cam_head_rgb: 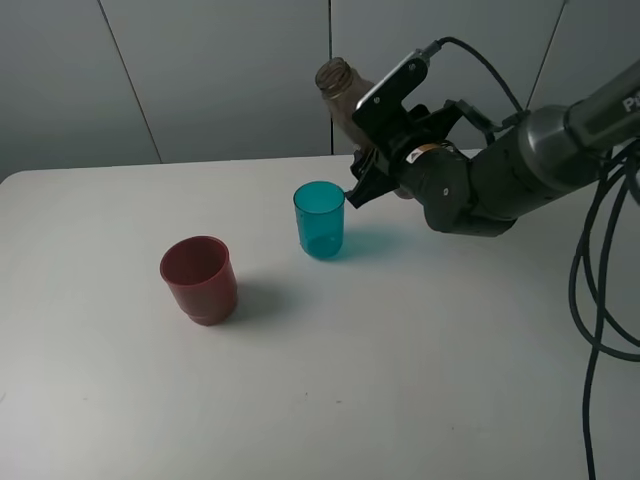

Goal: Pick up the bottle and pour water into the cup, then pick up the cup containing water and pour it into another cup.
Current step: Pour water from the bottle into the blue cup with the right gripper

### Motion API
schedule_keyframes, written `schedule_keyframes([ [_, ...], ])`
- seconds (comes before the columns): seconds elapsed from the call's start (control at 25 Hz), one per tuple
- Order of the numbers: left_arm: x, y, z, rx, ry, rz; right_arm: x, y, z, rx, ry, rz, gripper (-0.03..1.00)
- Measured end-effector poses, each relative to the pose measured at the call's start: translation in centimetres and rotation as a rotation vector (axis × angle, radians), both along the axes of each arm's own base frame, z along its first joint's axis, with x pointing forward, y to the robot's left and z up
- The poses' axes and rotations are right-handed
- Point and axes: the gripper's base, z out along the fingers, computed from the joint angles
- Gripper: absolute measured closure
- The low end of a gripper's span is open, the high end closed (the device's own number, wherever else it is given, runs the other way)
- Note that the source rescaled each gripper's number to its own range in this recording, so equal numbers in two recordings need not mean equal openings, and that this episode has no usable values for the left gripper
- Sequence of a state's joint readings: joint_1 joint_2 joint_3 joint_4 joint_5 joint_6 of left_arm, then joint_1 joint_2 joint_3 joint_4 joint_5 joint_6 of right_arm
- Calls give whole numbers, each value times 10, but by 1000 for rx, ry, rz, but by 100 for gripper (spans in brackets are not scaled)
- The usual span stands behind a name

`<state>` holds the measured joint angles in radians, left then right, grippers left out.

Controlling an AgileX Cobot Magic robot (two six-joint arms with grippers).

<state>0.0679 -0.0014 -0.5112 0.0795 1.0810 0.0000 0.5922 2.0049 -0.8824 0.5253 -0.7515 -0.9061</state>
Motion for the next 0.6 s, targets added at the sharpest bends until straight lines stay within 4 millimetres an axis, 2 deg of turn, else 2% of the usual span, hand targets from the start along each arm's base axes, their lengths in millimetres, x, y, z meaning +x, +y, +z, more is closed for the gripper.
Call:
schedule_keyframes([
  [0.2,0,0,0,0,0,0,0,-1,-9,-113,2,31,96],
  [0.6,0,0,0,0,0,0,0,-1,-9,-408,-62,138,96],
])
